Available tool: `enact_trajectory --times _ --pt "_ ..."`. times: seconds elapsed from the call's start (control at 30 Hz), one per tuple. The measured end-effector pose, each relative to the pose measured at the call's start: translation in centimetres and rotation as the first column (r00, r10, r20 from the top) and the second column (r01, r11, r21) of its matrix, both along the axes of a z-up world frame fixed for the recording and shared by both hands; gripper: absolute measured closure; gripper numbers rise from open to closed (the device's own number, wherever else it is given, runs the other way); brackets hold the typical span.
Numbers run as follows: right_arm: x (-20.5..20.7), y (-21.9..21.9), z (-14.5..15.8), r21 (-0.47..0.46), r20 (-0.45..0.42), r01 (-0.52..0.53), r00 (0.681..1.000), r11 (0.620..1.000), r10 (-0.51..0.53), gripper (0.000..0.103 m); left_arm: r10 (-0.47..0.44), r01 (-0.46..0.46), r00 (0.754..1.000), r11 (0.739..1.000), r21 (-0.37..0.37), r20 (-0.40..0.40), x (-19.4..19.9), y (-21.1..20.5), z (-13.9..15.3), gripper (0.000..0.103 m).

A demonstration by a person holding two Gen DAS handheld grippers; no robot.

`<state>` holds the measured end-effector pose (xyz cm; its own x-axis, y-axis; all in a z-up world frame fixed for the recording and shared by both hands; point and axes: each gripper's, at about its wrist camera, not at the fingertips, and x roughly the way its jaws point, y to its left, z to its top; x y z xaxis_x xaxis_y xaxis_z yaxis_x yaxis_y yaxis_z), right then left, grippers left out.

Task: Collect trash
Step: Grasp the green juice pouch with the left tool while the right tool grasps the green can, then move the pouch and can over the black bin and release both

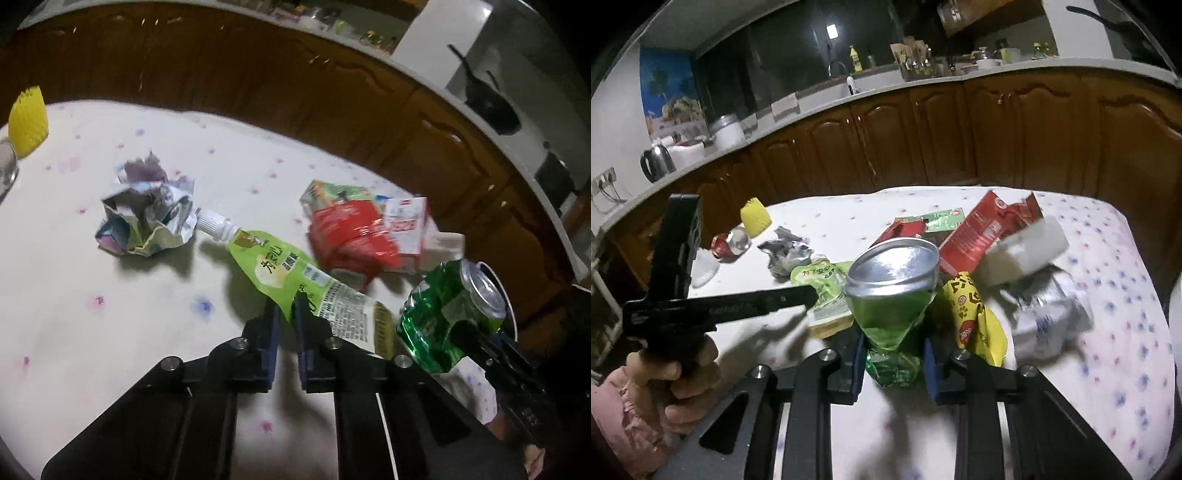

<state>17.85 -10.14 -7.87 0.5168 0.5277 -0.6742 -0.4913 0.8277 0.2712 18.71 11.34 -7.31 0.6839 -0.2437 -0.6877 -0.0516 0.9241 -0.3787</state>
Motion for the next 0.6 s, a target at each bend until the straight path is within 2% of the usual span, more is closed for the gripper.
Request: enact_trajectory --times 0.23,0.33,0.6 --pt "-2.7 -3.3 1.6 0.05 -0.006 0.049 0.999 0.998 -0.049 0.077 -0.067 0.067 0.994 0.998 0.004 0.09 -3.5 -2.1 2.9 0.103" --pt "-3.9 -5.1 2.4 0.067 0.0 0.078 0.997 0.995 -0.078 0.077 -0.115 0.111 0.985 0.993 0.037 0.127 -4.7 -3.8 4.5 0.103" --pt "-6.1 -10.1 4.6 0.081 0.042 0.184 0.981 0.98 -0.188 0.077 -0.263 0.248 0.946 0.964 0.096 0.192 -6.4 -9.5 7.1 0.103"
